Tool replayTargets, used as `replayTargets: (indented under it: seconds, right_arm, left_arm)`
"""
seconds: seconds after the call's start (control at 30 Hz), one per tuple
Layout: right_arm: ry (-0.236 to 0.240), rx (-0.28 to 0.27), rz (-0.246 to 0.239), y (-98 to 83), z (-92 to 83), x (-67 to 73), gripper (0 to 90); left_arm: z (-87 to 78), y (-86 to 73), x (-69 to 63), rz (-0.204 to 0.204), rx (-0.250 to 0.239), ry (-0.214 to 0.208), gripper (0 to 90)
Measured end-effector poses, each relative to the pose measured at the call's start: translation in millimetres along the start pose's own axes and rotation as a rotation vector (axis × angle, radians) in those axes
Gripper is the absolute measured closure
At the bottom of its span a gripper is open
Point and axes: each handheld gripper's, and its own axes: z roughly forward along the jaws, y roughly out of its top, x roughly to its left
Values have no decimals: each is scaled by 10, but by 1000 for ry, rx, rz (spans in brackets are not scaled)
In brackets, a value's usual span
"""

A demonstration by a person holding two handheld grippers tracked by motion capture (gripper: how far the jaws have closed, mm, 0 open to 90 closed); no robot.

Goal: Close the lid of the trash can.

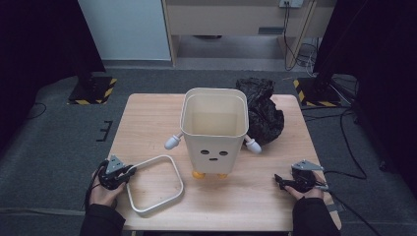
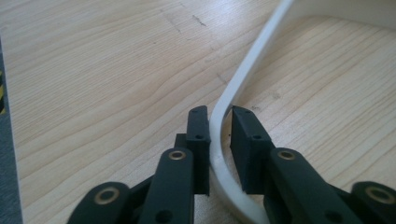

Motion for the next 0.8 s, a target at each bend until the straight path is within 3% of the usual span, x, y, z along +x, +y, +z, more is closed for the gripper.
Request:
replayTargets:
  seconds: [0.17, 0.43, 0.7, 0.8]
  right_arm:
    - [-4, -4, -7, -1, 2, 3, 205]
    - [-2, -3, -5, -1, 2, 3, 204]
    - [-3, -4, -11, -1, 1, 3, 203]
    - [-3, -4, -10, -1, 1, 4, 203]
  left_arm:
    - [-5, 9, -12, 8, 13, 21, 781]
    - [-31, 32, -8, -63, 4, 65, 783]
    - [-92, 51, -5, -119, -2, 130, 785]
    - [-138, 83, -6, -152, -26, 171, 788]
